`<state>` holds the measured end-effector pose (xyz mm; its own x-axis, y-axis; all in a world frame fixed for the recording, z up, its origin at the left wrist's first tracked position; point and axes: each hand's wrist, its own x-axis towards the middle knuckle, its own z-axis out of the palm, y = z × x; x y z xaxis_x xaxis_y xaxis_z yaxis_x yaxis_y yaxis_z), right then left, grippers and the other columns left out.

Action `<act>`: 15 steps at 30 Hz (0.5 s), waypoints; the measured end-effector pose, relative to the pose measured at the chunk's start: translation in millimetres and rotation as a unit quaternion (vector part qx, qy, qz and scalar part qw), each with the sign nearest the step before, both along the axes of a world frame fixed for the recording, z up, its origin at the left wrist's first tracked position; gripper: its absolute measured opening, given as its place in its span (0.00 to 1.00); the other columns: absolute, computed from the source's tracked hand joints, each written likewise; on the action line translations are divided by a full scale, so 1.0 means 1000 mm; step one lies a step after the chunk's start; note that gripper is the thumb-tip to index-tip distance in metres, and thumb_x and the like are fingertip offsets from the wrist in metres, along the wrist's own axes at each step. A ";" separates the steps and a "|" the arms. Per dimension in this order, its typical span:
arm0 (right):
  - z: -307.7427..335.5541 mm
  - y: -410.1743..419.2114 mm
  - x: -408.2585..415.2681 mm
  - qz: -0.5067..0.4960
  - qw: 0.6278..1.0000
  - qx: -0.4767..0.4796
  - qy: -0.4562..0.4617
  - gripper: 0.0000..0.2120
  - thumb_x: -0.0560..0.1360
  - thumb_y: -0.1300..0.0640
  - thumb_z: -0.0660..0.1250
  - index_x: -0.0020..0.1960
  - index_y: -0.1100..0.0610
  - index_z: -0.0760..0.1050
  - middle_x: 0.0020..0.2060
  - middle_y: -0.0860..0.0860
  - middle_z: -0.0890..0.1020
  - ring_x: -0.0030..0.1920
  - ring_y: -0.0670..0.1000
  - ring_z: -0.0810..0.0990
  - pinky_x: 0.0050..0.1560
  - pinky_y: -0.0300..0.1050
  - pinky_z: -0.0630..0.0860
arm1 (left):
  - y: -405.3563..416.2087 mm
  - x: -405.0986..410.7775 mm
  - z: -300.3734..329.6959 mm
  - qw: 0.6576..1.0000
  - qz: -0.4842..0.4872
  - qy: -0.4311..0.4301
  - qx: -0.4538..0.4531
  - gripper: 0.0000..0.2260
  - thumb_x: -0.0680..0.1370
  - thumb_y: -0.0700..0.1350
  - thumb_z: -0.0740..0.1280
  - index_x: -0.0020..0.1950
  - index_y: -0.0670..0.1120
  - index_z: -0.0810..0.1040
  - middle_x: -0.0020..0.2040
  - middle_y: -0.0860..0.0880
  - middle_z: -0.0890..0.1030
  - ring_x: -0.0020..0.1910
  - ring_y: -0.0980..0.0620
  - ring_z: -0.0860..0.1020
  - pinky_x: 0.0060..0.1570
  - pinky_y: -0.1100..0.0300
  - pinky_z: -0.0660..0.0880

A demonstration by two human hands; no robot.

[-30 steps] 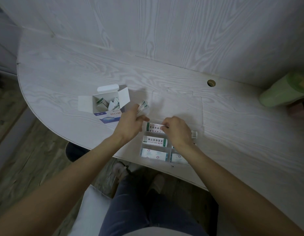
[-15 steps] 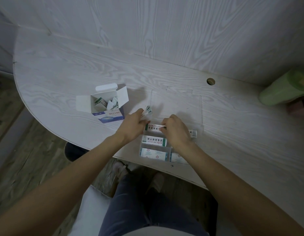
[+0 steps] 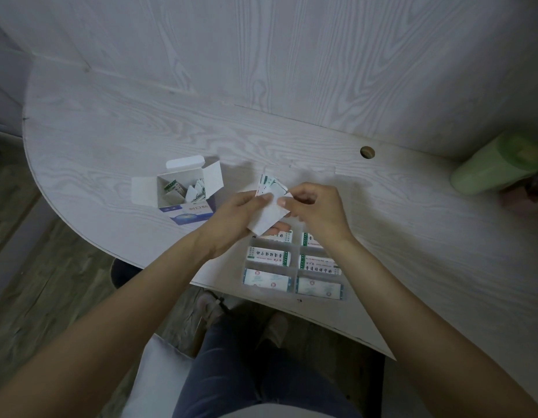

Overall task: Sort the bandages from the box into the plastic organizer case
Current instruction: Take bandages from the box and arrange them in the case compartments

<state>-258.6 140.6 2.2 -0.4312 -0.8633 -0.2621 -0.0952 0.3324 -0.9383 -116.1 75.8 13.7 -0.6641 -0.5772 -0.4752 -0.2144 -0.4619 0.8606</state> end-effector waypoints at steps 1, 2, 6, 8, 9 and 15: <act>0.001 0.000 -0.001 -0.003 1.000 0.001 0.000 0.03 0.70 0.62 0.74 0.40 0.56 0.81 0.33 0.49 0.82 0.30 0.40 0.78 0.34 0.33 0.72 | 0.000 0.000 0.001 1.000 0.011 -0.001 0.008 0.09 0.82 0.42 0.58 0.55 0.42 0.77 0.42 0.48 0.85 0.40 0.52 0.83 0.40 0.63 0.79; 0.000 0.001 -0.001 -0.004 1.000 0.000 -0.002 0.04 0.70 0.63 0.74 0.40 0.55 0.81 0.34 0.49 0.83 0.31 0.40 0.79 0.35 0.33 0.73 | -0.001 0.000 0.001 1.000 0.019 -0.009 0.000 0.09 0.81 0.41 0.58 0.54 0.42 0.78 0.40 0.49 0.85 0.38 0.55 0.83 0.38 0.64 0.79; 0.000 0.002 0.003 0.003 1.000 -0.002 -0.010 0.04 0.71 0.64 0.73 0.42 0.57 0.80 0.37 0.51 0.84 0.31 0.40 0.79 0.35 0.34 0.74 | -0.004 -0.001 -0.006 0.994 0.053 -0.069 -0.065 0.08 0.78 0.39 0.66 0.55 0.41 0.80 0.46 0.46 0.84 0.41 0.52 0.82 0.43 0.57 0.78; 0.001 0.002 0.004 -0.002 1.000 0.001 -0.015 0.04 0.71 0.65 0.72 0.43 0.57 0.80 0.37 0.50 0.83 0.30 0.38 0.78 0.33 0.33 0.73 | -0.006 -0.002 -0.007 0.992 0.066 -0.079 -0.072 0.06 0.76 0.39 0.68 0.52 0.44 0.81 0.45 0.47 0.83 0.39 0.55 0.82 0.42 0.57 0.79; 0.002 0.001 0.004 -0.006 1.000 0.005 -0.018 0.04 0.71 0.65 0.72 0.43 0.58 0.80 0.37 0.50 0.83 0.29 0.38 0.77 0.32 0.32 0.72 | -0.006 -0.003 -0.007 0.992 0.068 -0.079 -0.071 0.05 0.75 0.39 0.69 0.50 0.45 0.81 0.45 0.48 0.83 0.38 0.56 0.82 0.41 0.58 0.79; 0.000 -0.001 0.002 -0.074 0.994 0.021 -0.075 0.07 0.72 0.68 0.70 0.43 0.58 0.80 0.33 0.52 0.81 0.25 0.42 0.75 0.30 0.35 0.72 | -0.009 0.003 -0.009 0.994 0.064 -0.085 -0.034 0.08 0.77 0.42 0.67 0.54 0.42 0.79 0.47 0.43 0.84 0.40 0.48 0.83 0.39 0.56 0.81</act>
